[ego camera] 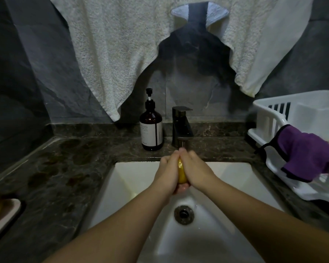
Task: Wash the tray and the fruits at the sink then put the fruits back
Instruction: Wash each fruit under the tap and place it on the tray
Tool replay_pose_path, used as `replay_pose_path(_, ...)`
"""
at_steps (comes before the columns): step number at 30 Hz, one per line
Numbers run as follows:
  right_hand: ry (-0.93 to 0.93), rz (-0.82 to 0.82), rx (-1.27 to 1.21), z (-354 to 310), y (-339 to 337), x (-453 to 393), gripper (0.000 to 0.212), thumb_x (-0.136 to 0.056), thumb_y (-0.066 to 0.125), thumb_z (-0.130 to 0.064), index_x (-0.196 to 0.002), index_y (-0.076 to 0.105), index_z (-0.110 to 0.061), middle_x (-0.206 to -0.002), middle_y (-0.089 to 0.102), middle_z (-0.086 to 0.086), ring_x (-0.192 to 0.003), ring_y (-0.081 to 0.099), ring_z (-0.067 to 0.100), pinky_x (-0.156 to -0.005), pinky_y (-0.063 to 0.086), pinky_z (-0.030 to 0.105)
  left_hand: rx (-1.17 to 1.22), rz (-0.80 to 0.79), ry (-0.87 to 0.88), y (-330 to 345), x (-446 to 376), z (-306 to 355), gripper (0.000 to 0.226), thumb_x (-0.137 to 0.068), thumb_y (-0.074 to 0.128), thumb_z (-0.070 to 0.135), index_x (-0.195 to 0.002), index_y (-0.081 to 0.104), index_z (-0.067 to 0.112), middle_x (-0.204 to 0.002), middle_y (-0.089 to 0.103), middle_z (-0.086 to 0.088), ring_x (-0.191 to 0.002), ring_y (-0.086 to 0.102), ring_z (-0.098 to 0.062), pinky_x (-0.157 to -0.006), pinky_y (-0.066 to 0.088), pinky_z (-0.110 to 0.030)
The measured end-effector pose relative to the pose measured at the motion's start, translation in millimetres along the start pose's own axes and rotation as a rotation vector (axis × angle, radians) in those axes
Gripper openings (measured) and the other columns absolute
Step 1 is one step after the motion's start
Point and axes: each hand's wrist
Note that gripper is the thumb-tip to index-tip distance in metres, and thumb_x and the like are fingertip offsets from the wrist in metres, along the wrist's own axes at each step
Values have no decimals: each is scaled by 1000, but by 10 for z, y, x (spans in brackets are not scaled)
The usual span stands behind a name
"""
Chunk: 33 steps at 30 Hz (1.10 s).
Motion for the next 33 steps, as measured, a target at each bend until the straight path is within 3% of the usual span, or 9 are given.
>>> replay_pose_path(3, -228, 99, 272, 93, -32, -1, 44, -100, 27, -68, -113, 53, -35, -104, 60, -5, -88, 59, 12, -80, 53, 41, 14, -44, -139, -18, -2, -16, 74, -83, 49, 85, -112, 69, 20, -90, 78, -16, -77, 76, -28, -66, 62, -37)
replay_pose_path(6, -11, -41, 9, 52, -27, -6, 53, -95, 29, -77, -123, 44, -35, -107, 60, 0, -91, 61, 16, -76, 54, 40, -16, 22, -29, -2, -40, 4, 72, -77, 47, 80, -116, 67, 23, -103, 76, -18, -90, 78, -32, -75, 65, -43)
replay_pose_path(8, 82, -50, -107, -7, 8, 12, 59, -92, 30, -82, -122, 42, -32, -102, 59, -1, -88, 63, 16, -69, 55, 35, -24, 51, -4, 2, -34, 37, 75, -74, 47, 81, -121, 64, 25, -107, 74, -17, -92, 76, -32, -69, 63, -41)
replay_pose_path(11, -147, 31, 115, 23, -40, 17, 50, -93, 37, -78, -116, 46, -34, -99, 60, -6, -89, 63, 12, -80, 56, 39, 13, -79, -162, -74, 41, 88, 84, -84, 47, 89, -123, 66, 17, -90, 76, -15, -74, 76, -26, -55, 58, -31)
replay_pose_path(14, -251, -92, 167, 50, -199, 15, 41, -94, 49, -70, -121, 46, -39, -105, 59, -13, -94, 60, 6, -74, 51, 29, 38, -171, -242, -181, 83, 136, 79, -89, 51, 81, -124, 66, 12, -70, 62, -7, -56, 59, -16, -42, 49, -22)
replay_pose_path(16, -182, -175, 24, 56, -307, 15, 39, -97, 51, -63, -127, 50, -37, -108, 61, -10, -93, 61, 7, -65, 47, 24, 157, -182, -258, -207, 87, 170, 69, -94, 54, 71, -126, 65, 11, -80, 64, -11, -61, 59, -16, -44, 52, -23)
replay_pose_path(20, -63, -191, -195, 114, -419, 9, 17, -103, 50, -46, -112, 63, -39, -103, 68, -3, -73, 65, 11, -54, 44, 27, 291, -191, -320, -226, 104, 191, 67, -96, 48, 67, -120, 67, 7, -99, 70, -17, -57, 64, -18, -44, 53, -24)
replay_pose_path(26, 45, -126, -306, 126, -354, -42, 20, -93, 71, -41, -108, 70, -28, -84, 71, 0, -54, 61, 6, -45, 42, 23, 265, -243, -349, -204, 107, 157, 69, -97, 45, 70, -120, 70, 9, -96, 76, -18, -66, 63, -24, -59, 57, -28)
replay_pose_path(33, 83, -107, -412, 130, -404, -91, 15, -91, 70, -26, -106, 71, -25, -70, 59, 4, -50, 48, 12, -44, 33, 26, 241, -225, -243, -105, 124, 138, 61, -97, 56, 64, -131, 64, 14, -106, 71, -20, -75, 69, -28, -70, 63, -37)
Point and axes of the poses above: each hand's wrist, its own x-axis away from the middle knuckle, its own y-axis out of the palm, z = x × y
